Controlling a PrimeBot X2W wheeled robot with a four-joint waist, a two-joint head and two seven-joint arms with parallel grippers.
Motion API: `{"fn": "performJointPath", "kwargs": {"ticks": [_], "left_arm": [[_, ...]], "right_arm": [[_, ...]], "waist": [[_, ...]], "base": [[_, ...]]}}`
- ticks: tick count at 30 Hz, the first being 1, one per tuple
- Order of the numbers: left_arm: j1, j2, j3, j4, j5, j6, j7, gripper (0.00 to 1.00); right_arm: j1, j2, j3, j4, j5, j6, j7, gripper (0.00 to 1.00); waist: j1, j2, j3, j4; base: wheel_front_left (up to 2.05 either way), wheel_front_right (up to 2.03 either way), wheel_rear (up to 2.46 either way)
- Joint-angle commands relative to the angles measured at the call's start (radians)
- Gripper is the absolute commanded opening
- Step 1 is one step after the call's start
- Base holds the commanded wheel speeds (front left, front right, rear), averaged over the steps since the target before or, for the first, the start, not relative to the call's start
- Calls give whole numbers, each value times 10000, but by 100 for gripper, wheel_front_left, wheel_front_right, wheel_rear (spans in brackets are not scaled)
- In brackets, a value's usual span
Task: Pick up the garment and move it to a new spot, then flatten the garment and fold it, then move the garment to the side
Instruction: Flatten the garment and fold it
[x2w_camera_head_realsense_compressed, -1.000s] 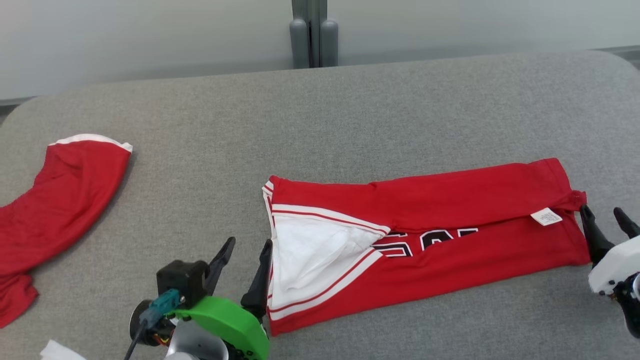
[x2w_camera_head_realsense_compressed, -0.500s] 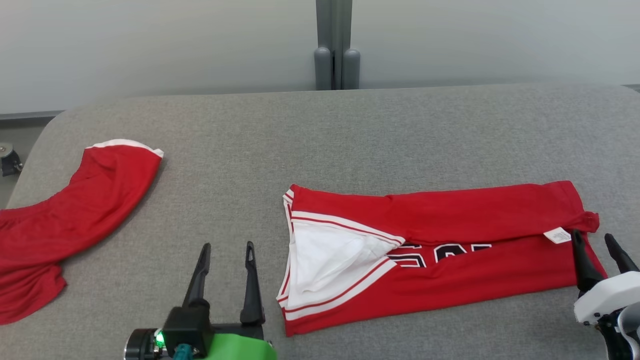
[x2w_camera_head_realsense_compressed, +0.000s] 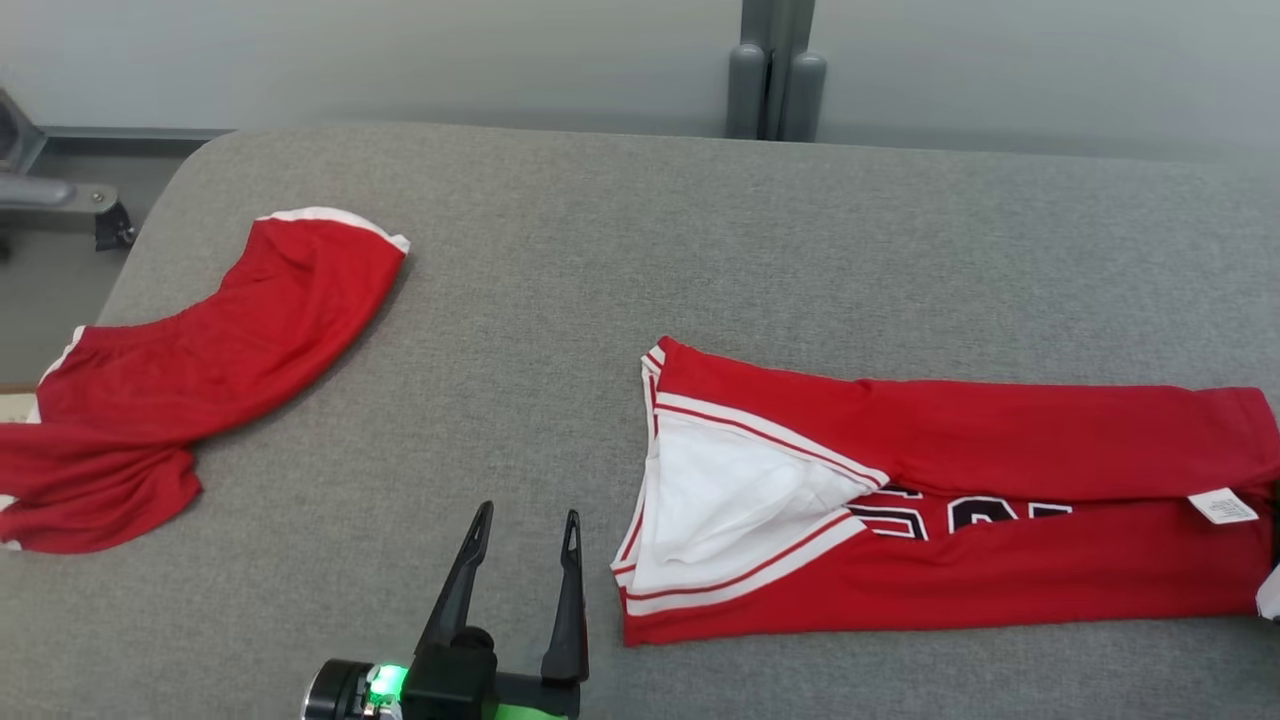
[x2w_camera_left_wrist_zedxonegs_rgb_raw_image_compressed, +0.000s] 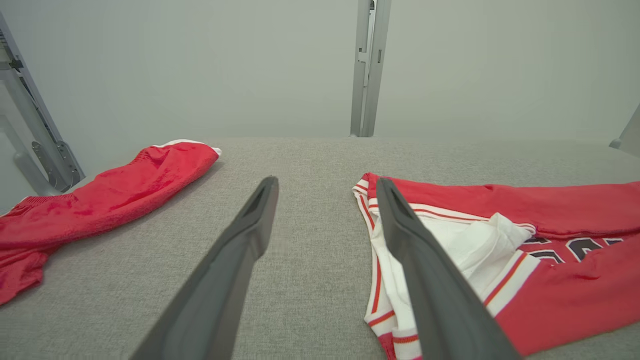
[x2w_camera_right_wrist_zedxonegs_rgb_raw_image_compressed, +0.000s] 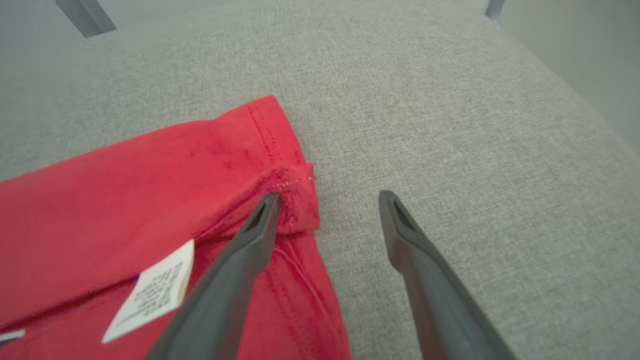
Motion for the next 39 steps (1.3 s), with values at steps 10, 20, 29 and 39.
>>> {"fn": "performJointPath", "kwargs": {"ticks": [10, 20, 29, 39], "left_arm": [[-56, -302, 336, 67, 386, -309, -28, 100], [-243, -452, 518, 132, 623, -565, -28, 100], [-244, -467, 750, 200, 782, -730, -29, 100], [-192, -513, 783, 298, 739, -937, -29, 100]], "right_arm": [[212, 640, -10, 539, 107, -6, 846, 0], [-60, -258, 159, 293, -106, -31, 697, 0], [-639, -1346, 477, -670, -786, -18, 776, 0], [32, -789, 274, -4543, -1521, -17, 1685, 0]], "waist": [[1, 0, 450, 404], [1, 0, 596, -22], [1, 0, 573, -764], [1, 0, 317, -819]], "base": [[0, 0, 0], [0, 0, 0], [0, 0, 0], [0, 0, 0]]}}
